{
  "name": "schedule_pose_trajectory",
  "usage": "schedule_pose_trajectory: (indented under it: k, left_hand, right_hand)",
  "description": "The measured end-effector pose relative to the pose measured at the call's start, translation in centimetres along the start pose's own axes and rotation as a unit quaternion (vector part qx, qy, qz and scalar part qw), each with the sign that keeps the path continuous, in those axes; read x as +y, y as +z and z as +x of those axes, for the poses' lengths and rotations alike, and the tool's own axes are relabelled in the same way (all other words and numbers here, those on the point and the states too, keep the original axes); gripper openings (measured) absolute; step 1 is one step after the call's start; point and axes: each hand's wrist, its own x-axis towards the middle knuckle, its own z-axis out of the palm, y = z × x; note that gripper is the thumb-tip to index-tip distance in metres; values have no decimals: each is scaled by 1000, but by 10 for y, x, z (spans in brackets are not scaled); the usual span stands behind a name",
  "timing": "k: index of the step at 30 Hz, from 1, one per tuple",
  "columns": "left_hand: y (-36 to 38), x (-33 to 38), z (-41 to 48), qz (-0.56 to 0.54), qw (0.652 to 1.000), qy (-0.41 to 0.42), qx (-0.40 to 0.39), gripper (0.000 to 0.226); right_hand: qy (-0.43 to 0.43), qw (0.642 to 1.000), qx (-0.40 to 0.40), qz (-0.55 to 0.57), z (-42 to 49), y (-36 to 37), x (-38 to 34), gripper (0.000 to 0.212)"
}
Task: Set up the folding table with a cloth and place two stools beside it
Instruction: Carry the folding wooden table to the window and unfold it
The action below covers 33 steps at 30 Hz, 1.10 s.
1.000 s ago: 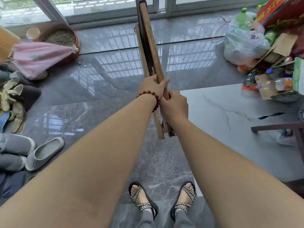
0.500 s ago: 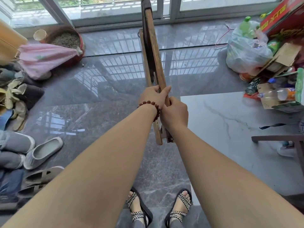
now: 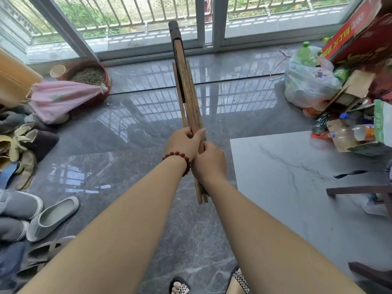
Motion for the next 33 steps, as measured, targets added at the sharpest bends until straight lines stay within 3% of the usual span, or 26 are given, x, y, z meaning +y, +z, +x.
schedule_pose_trajectory:
  k: [3,7,10,20,23,27,30,33]
  left_hand:
    - [-1,-1,2,-25,1000,-11,-3,22]
    - [0,-2,6,-44,999,-11,-9,31]
    - [4,-5,6,-82,997,10,-2,31]
    - [16,-14,20,-83,988,119,58,32]
    - [14,-20,18,-102,988,105,57,36]
    - [10,-23,13,-95,991,84,30,37]
    - [6,-26,8,-116,992,46,11,53]
    - [2,-31,5,-138,990,17,-6,47]
  right_hand:
    - [-11,1000,-1,7,-1,-2,-3,30]
    - [-78,996,15,-31,-4,-6,-6,23]
    - [-108,994,6,-28,-2,-9,2,6]
    - [-199,979,16,-31,11,-18,14,11]
    - [-174,984,-11,31,14,-11,17,11]
    - [-155,985,-35,69,15,-1,17,27]
    - [-149,984,-50,81,9,1,15,26]
    - [-146,985,-51,80,4,3,13,23]
